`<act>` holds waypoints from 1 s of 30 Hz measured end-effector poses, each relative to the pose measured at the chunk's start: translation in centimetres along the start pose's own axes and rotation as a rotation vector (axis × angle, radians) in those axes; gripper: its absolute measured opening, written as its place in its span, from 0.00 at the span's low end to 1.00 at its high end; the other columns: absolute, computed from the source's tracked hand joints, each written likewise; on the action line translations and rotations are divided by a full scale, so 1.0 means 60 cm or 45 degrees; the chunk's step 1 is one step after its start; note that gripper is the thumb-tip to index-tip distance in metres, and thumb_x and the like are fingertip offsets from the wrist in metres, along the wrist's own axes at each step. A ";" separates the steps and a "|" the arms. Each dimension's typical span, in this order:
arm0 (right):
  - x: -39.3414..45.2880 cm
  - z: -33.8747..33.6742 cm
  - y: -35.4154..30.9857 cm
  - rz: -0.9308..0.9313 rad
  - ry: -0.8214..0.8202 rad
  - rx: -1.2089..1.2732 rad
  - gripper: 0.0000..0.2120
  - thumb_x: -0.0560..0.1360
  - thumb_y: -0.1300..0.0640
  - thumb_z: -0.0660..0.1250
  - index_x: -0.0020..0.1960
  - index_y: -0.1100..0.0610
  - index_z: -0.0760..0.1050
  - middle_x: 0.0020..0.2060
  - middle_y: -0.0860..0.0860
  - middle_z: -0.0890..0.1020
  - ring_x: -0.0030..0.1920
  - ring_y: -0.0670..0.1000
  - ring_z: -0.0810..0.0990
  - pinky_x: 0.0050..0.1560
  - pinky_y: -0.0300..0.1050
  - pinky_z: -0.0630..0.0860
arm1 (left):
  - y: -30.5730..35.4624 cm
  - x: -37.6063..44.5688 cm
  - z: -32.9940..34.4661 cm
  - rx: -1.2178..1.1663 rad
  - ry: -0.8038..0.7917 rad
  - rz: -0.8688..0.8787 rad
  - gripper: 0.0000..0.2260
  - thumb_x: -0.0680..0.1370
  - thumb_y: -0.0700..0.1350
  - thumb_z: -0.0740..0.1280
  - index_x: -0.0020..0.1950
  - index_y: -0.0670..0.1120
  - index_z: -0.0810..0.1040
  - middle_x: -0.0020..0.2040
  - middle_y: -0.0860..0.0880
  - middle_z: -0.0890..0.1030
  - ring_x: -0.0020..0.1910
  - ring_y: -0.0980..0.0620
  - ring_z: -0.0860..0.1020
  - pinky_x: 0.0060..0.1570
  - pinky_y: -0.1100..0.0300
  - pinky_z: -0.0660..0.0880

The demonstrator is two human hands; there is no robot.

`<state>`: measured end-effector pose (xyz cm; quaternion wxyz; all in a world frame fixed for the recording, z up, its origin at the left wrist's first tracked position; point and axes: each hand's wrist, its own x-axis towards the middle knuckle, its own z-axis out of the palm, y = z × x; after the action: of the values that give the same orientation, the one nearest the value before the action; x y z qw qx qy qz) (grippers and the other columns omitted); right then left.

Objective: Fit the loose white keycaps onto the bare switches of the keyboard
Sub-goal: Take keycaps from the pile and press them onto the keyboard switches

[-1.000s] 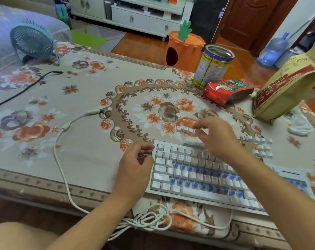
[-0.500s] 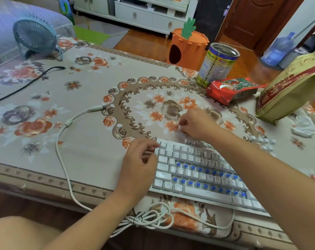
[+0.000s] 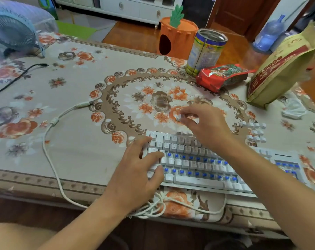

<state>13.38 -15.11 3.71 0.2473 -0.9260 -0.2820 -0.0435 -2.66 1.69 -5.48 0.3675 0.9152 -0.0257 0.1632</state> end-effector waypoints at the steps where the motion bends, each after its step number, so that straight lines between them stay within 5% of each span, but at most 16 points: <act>1: -0.016 -0.006 -0.003 -0.013 0.004 0.015 0.09 0.77 0.56 0.71 0.57 0.52 0.83 0.46 0.41 0.82 0.48 0.43 0.78 0.55 0.42 0.75 | 0.001 0.001 0.000 0.000 -0.002 -0.003 0.18 0.78 0.55 0.63 0.62 0.50 0.83 0.73 0.51 0.68 0.72 0.51 0.68 0.66 0.61 0.68; 10: -0.142 0.051 -0.025 -0.088 -0.033 -0.034 0.14 0.77 0.56 0.71 0.62 0.51 0.78 0.45 0.42 0.79 0.47 0.44 0.75 0.48 0.40 0.74 | 0.004 0.001 0.003 0.035 0.007 0.031 0.17 0.77 0.52 0.64 0.62 0.50 0.83 0.73 0.49 0.69 0.71 0.50 0.69 0.64 0.59 0.72; 16: -0.145 0.079 -0.038 -0.243 0.120 -0.175 0.02 0.75 0.60 0.71 0.48 0.57 0.80 0.40 0.50 0.79 0.41 0.53 0.76 0.39 0.48 0.75 | -0.002 -0.004 0.002 -0.013 -0.001 0.044 0.17 0.78 0.52 0.64 0.64 0.51 0.81 0.74 0.51 0.67 0.71 0.51 0.69 0.66 0.61 0.70; 30: -0.145 0.076 -0.025 -0.437 0.140 -0.365 0.05 0.71 0.66 0.71 0.45 0.58 0.81 0.39 0.51 0.80 0.40 0.55 0.75 0.37 0.50 0.72 | -0.002 -0.002 0.001 -0.052 0.026 0.043 0.16 0.77 0.50 0.63 0.63 0.51 0.81 0.72 0.51 0.69 0.69 0.52 0.71 0.64 0.56 0.75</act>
<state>4.99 -16.18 -1.52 0.1171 -0.8864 -0.4124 -0.1748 -2.75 1.74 -5.67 0.3835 0.9053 -0.0406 0.1781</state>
